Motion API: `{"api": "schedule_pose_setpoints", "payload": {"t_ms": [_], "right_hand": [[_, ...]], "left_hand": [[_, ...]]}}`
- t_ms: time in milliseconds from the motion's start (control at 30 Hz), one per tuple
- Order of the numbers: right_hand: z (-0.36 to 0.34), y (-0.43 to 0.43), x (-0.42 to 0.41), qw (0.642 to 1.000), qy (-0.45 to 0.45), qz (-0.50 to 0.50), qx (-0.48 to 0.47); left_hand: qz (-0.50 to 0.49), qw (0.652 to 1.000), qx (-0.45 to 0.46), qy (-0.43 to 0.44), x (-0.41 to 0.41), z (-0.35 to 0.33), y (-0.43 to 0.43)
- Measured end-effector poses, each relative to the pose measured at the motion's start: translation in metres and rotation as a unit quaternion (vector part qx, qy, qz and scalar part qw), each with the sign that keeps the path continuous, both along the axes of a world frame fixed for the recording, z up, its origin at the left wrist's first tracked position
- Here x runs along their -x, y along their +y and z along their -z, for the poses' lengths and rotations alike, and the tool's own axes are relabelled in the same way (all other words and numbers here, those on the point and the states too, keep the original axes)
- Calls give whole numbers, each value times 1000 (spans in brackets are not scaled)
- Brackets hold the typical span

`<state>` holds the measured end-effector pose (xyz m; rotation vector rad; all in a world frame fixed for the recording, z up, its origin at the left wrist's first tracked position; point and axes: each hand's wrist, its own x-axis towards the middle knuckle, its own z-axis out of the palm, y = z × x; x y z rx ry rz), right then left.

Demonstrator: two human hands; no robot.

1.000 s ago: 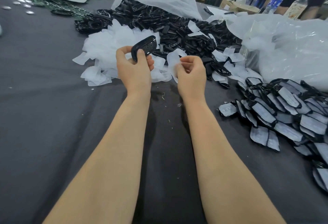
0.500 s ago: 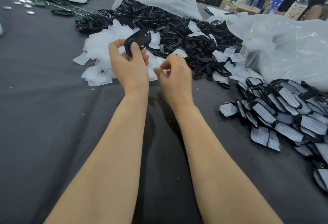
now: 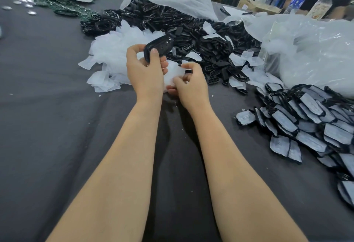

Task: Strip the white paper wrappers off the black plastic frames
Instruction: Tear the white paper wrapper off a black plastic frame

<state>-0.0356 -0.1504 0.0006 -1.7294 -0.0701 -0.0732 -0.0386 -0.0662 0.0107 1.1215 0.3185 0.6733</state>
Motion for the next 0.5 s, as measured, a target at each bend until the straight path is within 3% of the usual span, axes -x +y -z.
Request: {"api": "schedule_pose_setpoints", "payload": {"t_ms": [100,267,433,500], "right_hand": [[-4,-8,-3,996,20,7,-91],[-11,-18,-5,990,7,14,-139],[-11,-22,-5,989,13,46,-141],[-9,-25,-8,991,-27,86,-96]], "left_hand": [[7,1000,8,16,0,2,-1],[20,999,-8,35,-1,3,-1],[54,996,-39,57,-1,6,-4],[61,995,-55,63,0,7,-5]]}}
